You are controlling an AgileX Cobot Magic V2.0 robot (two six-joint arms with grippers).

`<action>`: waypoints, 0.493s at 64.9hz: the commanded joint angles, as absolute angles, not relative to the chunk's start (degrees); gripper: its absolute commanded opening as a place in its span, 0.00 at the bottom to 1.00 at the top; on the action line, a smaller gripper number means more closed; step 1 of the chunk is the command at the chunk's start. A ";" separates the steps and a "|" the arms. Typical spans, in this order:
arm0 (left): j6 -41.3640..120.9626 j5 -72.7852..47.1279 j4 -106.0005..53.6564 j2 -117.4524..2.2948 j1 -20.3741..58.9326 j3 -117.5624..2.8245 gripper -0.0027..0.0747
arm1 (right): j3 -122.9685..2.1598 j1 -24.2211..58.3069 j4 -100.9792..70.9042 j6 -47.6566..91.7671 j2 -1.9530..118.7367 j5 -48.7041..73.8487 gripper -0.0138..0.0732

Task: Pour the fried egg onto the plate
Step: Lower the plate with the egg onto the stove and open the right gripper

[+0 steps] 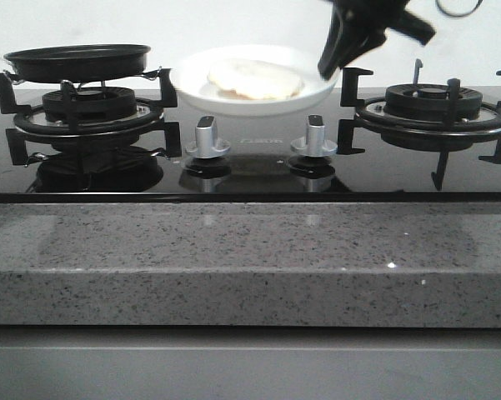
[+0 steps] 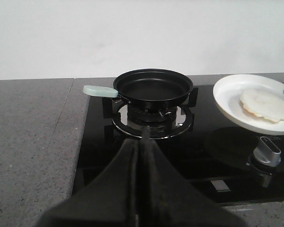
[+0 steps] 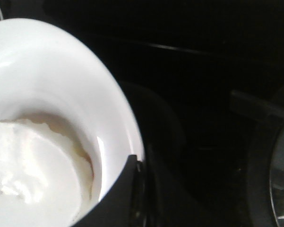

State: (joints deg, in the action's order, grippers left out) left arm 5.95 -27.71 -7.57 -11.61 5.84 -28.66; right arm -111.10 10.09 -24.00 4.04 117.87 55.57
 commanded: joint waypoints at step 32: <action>5.53 -22.45 -8.01 -12.15 6.29 -29.89 0.01 | -115.52 9.48 -25.12 3.88 117.53 57.97 0.42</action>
